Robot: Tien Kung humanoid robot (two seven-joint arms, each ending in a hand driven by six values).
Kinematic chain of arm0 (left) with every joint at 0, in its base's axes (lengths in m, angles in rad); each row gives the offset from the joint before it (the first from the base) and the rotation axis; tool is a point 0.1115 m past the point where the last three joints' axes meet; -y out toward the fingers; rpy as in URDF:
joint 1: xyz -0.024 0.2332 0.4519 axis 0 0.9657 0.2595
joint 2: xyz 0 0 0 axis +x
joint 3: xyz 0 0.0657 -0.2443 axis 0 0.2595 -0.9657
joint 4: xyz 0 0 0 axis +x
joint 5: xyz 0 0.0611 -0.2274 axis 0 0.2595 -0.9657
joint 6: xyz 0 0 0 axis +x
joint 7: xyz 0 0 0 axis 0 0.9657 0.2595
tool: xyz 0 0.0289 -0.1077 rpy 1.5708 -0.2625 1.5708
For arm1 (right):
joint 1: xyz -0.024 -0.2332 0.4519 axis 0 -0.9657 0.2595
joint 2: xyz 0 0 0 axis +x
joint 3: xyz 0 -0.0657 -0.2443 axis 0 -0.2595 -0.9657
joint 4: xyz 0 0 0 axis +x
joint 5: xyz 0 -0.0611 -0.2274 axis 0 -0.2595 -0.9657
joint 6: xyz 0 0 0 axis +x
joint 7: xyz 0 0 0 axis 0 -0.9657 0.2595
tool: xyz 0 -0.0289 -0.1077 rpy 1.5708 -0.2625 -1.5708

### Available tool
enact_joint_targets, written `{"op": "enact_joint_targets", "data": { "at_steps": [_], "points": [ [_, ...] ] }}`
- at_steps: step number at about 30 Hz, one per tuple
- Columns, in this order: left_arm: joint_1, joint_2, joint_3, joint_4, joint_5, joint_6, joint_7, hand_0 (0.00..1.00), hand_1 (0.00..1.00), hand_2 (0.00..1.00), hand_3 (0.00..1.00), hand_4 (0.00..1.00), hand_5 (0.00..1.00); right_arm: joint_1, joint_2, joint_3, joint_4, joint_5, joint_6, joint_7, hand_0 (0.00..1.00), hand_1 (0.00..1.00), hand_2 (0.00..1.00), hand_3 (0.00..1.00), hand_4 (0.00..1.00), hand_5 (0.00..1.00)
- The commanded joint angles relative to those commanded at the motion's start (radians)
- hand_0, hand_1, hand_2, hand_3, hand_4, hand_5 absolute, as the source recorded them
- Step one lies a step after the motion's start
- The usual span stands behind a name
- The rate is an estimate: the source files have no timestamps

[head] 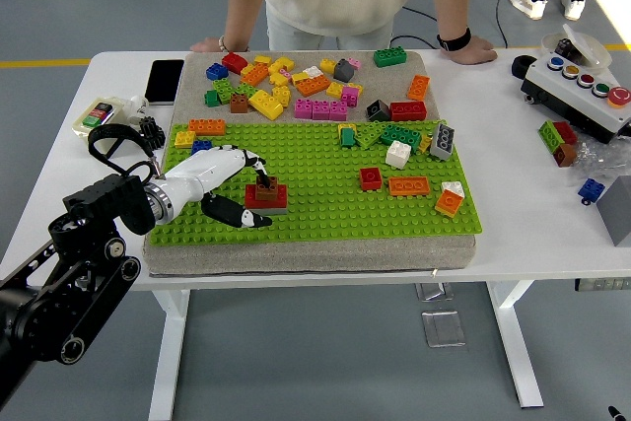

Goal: Pick up the brick,pile it on top of brick,press brick,pick up the brick,pile it on top of brick,press brick

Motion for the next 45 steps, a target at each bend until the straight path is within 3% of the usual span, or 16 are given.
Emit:
{"op": "enact_joint_targets", "data": {
  "at_steps": [23, 28, 36, 38, 43, 44, 45],
  "points": [
    [0.004, -0.001, -0.002, 0.020, 0.007, -0.008, 0.002, 0.981, 0.901, 0.879, 0.599, 0.940, 0.382, 0.000, 0.001, 0.001, 0.000, 0.000, -0.001, 0.000, 0.752, 0.675, 0.726, 0.737, 0.998, 0.645],
    [0.006, 0.003, -0.016, -0.014, -0.003, -0.009, 0.002, 0.979, 0.899, 0.876, 0.598, 0.939, 0.381, -0.002, 0.001, 0.003, 0.000, -0.001, 0.001, -0.001, 0.753, 0.675, 0.726, 0.737, 0.998, 0.645],
    [0.009, 0.016, -0.047, -0.118, -0.065, -0.002, 0.002, 0.979, 0.892, 0.868, 0.597, 0.936, 0.381, -0.001, 0.001, 0.004, 0.000, 0.003, 0.001, 0.001, 0.751, 0.675, 0.726, 0.737, 0.998, 0.645],
    [0.001, 0.022, -0.062, -0.136, -0.085, 0.015, -0.003, 0.975, 0.883, 0.855, 0.614, 0.942, 0.385, -0.001, 0.002, 0.006, 0.000, 0.004, 0.001, 0.001, 0.753, 0.674, 0.726, 0.737, 0.998, 0.645],
    [-0.031, 0.048, -0.103, -0.103, -0.134, 0.087, -0.043, 0.975, 0.883, 0.855, 0.614, 0.942, 0.385, 0.001, 0.003, 0.008, 0.000, 0.009, -0.001, 0.001, 0.753, 0.674, 0.726, 0.737, 0.998, 0.645],
    [-0.036, 0.053, -0.110, -0.097, -0.148, 0.101, -0.053, 0.972, 0.852, 0.841, 0.854, 0.998, 0.410, 0.001, 0.004, 0.009, 0.000, 0.009, -0.001, 0.001, 0.753, 0.674, 0.726, 0.737, 0.998, 0.644],
    [-0.044, 0.059, -0.119, -0.088, -0.161, 0.113, -0.065, 0.972, 0.852, 0.841, 0.854, 0.998, 0.410, 0.001, 0.004, 0.009, 0.000, 0.010, -0.001, 0.000, 0.753, 0.674, 0.726, 0.737, 0.998, 0.644]
  ]
}}
